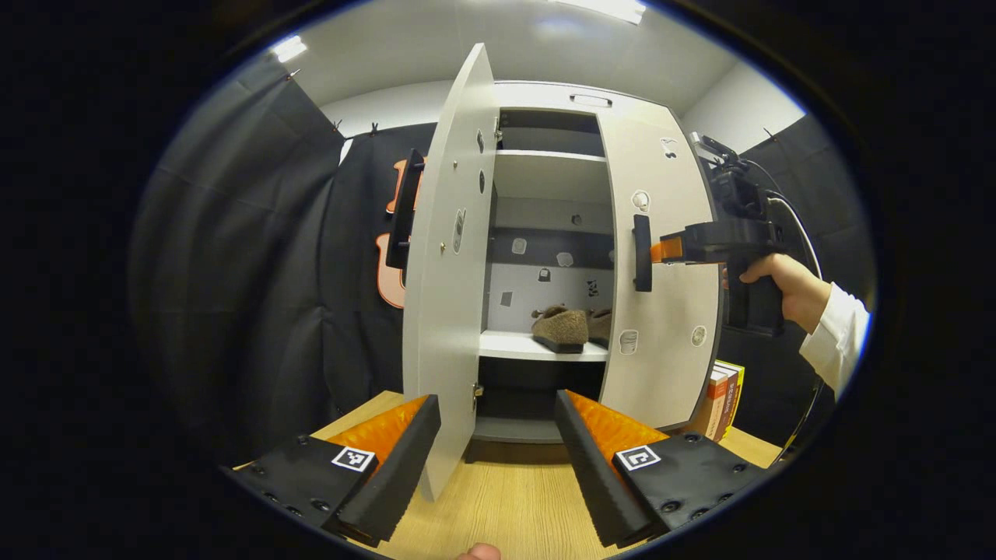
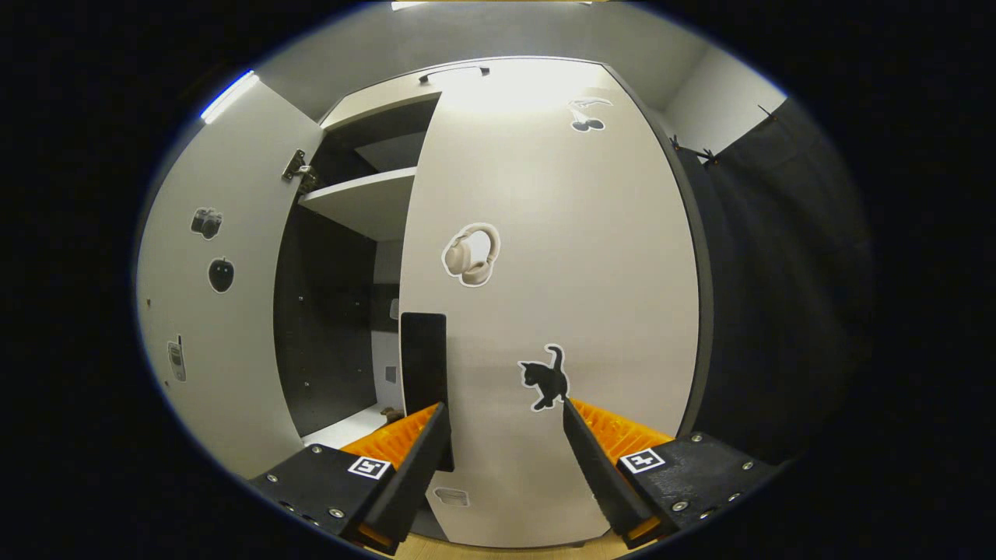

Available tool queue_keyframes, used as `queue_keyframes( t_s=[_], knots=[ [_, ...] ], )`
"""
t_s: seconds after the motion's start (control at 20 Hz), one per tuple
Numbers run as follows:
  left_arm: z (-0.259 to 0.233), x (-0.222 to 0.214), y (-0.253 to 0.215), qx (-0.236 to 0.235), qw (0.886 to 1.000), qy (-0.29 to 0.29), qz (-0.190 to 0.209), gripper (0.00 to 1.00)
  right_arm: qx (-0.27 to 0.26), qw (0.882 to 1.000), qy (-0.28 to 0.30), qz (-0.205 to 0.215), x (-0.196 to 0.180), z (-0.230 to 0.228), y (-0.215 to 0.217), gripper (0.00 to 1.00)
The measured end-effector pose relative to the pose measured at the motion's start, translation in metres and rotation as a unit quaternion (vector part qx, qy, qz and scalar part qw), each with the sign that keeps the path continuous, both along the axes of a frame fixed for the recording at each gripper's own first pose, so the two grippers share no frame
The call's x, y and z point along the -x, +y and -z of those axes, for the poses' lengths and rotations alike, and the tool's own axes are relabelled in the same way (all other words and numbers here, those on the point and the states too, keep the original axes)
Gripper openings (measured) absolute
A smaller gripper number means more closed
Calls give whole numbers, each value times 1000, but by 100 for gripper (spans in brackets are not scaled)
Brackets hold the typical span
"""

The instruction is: Grab one shoe with the right hand and put it into the shoe cabinet, grab the other shoe with the left hand and put it into the shoe cabinet; then close the right door with the right hand and the left door with the left hand.

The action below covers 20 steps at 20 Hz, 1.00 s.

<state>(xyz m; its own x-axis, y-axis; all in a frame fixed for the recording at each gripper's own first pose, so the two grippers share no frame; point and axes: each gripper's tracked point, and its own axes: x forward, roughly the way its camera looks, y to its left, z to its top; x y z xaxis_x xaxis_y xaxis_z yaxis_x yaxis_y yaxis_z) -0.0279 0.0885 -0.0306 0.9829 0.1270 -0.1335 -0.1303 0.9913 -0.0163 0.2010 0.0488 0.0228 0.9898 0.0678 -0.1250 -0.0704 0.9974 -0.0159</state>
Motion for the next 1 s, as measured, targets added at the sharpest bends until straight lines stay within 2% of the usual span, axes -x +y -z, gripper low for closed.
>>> queue_keyframes(
  t_s=[0.25, 0.5, 0.55, 0.8, 0.9, 1.0],
  knots=[
    [-11, 13, 35, 9, 999, -9, -41, 97, -1, 1000, -11, 13, 20, -2, -11, 92],
    [-18, 31, 101, 0, 994, -5, -111, 97, 3, 1000, -17, 10, 72, 1, -29, 92],
    [-22, 32, 115, -2, 992, -6, -123, 99, 6, 1000, -16, 9, 84, 3, -30, 92],
    [-57, 13, 175, -34, 985, -16, -171, 97, 9, 1000, -10, 9, 141, 22, -36, 92],
    [-77, -3, 188, -43, 983, -29, -175, 99, 5, 1000, -4, 16, 159, 30, -41, 92],
    [-96, -25, 193, -43, 984, -47, -167, 94, -6, 1000, 0, 21, 175, 37, -43, 93]
  ],
)
